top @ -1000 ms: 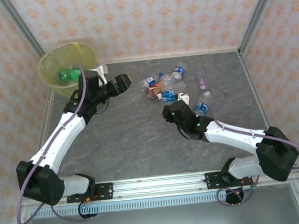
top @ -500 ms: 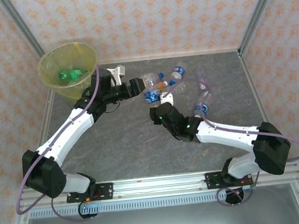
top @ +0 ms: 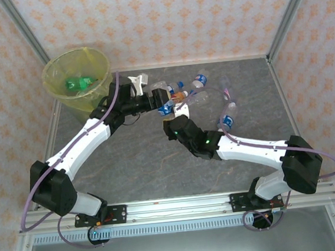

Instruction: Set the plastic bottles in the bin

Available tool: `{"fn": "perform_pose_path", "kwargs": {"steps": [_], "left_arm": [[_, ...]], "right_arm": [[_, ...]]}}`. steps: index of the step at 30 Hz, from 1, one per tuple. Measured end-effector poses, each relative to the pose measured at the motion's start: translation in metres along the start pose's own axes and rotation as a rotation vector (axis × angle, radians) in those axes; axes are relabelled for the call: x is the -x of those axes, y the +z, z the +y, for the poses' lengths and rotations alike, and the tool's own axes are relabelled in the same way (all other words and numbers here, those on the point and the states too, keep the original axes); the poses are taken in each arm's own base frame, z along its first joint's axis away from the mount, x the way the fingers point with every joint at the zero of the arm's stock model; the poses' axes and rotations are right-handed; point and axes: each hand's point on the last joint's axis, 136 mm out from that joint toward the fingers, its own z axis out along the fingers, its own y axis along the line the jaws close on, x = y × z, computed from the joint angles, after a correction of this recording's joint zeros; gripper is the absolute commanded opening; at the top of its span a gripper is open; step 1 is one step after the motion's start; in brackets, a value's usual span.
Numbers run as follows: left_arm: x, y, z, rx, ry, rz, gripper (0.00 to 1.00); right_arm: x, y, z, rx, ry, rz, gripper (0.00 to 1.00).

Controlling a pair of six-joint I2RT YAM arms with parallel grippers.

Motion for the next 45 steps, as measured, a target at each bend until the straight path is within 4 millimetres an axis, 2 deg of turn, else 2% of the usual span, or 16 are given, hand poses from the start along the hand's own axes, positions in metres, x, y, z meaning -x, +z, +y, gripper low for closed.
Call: {"fn": "perform_pose_path", "kwargs": {"steps": [4,10,15,23,25,30,35,38,42,45], "left_arm": [[0.0,0.003,0.002,0.003,-0.002,0.003,0.8],[0.001,0.004,0.002,0.001,-0.001,0.001,0.73],[0.003,0.004,0.0,-0.005,0.0,-0.007,0.73],[0.004,0.004,-0.001,-0.007,-0.008,-0.011,0.59],[0.005,0.004,-0.001,-0.008,-0.007,-0.012,0.55],[0.007,0.003,-0.003,-0.009,-0.005,-0.017,0.51],[0.012,0.001,-0.008,-0.014,0.003,-0.03,0.51],[0.023,-0.004,-0.016,-0.012,0.024,-0.059,0.51],[0.043,-0.025,-0.023,0.007,0.046,-0.125,0.49],[0.066,-0.051,-0.02,0.043,0.052,-0.207,0.49]], "right_arm": [[0.005,-0.002,0.006,0.013,-0.007,-0.012,0.22],[0.005,-0.002,0.005,0.012,-0.015,-0.011,0.22],[0.005,-0.002,0.007,0.016,-0.021,-0.01,0.22],[0.005,-0.003,0.007,0.011,-0.029,-0.016,0.23],[0.005,-0.003,0.007,0.01,-0.029,-0.017,0.26],[0.009,-0.003,0.007,0.007,-0.027,-0.031,0.44],[0.011,-0.004,0.008,0.007,-0.022,-0.038,0.73],[0.018,-0.009,0.006,0.001,0.001,-0.061,0.86],[0.04,-0.027,0.005,0.014,0.051,-0.122,0.95],[0.058,-0.042,0.004,0.029,0.094,-0.174,0.99]]}}
